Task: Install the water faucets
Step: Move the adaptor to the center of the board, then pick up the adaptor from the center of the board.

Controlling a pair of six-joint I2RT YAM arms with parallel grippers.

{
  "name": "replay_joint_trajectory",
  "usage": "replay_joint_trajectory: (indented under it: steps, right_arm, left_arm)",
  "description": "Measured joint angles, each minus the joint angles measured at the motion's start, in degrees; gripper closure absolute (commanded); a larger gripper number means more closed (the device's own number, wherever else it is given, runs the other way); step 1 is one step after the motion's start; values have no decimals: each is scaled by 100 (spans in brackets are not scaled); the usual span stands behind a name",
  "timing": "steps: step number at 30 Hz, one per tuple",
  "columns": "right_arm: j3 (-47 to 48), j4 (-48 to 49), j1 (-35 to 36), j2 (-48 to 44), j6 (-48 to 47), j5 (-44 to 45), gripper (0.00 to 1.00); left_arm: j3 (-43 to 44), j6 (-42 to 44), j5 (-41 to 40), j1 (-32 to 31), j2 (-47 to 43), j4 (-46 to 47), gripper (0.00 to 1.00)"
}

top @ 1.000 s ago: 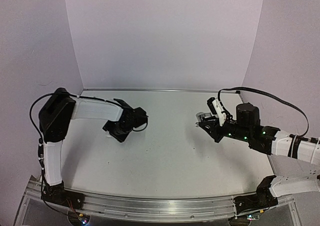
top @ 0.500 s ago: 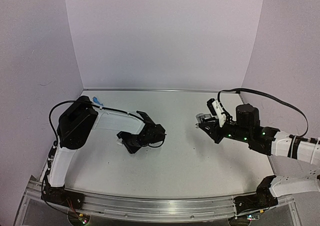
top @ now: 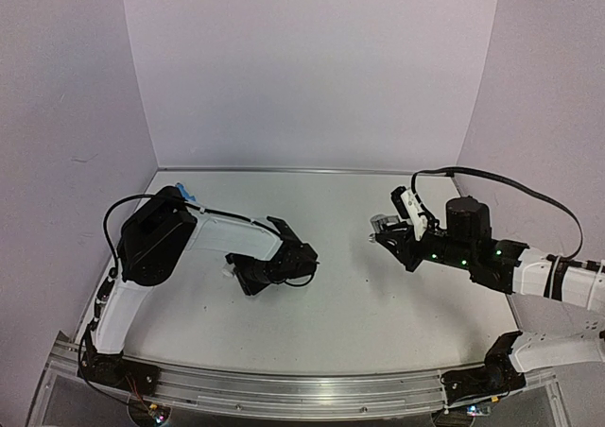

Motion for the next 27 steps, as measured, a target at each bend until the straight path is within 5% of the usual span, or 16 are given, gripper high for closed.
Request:
replay_joint_trajectory:
  steps: [8,19,27]
  right_arm:
    - [0,14,0,0,1,-3,100]
    - [-13,120,0,6,30,-24,100]
    - [-13,165,0,124,120,-24,100]
  left_arm:
    - [408,74,246,-172,22,-131,1]
    - [1296,-487,1399,-238,-271,-178,0]
    - [670,-1337,2857,839,-1814,181,1]
